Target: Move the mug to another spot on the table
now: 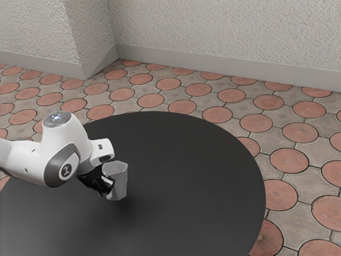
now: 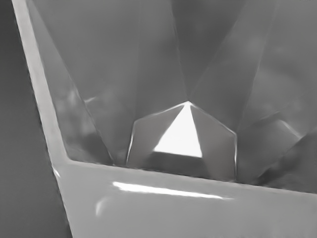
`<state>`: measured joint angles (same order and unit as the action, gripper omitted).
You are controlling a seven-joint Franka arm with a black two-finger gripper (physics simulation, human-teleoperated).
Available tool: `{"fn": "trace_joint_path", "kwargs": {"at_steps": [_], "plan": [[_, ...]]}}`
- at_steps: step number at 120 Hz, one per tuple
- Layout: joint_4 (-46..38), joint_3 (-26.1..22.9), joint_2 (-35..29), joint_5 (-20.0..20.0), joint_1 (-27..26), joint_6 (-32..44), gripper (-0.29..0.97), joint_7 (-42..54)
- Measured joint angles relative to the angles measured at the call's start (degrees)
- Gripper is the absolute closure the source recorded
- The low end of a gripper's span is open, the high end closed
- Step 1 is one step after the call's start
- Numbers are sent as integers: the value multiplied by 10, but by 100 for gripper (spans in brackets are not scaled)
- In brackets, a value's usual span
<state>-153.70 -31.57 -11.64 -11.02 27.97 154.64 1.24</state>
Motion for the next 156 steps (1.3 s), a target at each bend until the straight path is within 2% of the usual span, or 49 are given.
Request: {"fn": "trace_joint_path", "kwargs": {"at_steps": [13, 45, 85, 125, 145, 156], "plan": [[0, -18, 14, -1, 21, 23, 73, -4], [-1, -25, 36, 0, 25, 82, 73, -8], [-3, -26, 73, 36, 31, 141, 74, -4], [-2, -26, 99, 48, 34, 168, 75, 3], [-2, -25, 100, 56, 34, 162, 41, 4], [-3, -25, 99, 57, 35, 153, 26, 3]]}}
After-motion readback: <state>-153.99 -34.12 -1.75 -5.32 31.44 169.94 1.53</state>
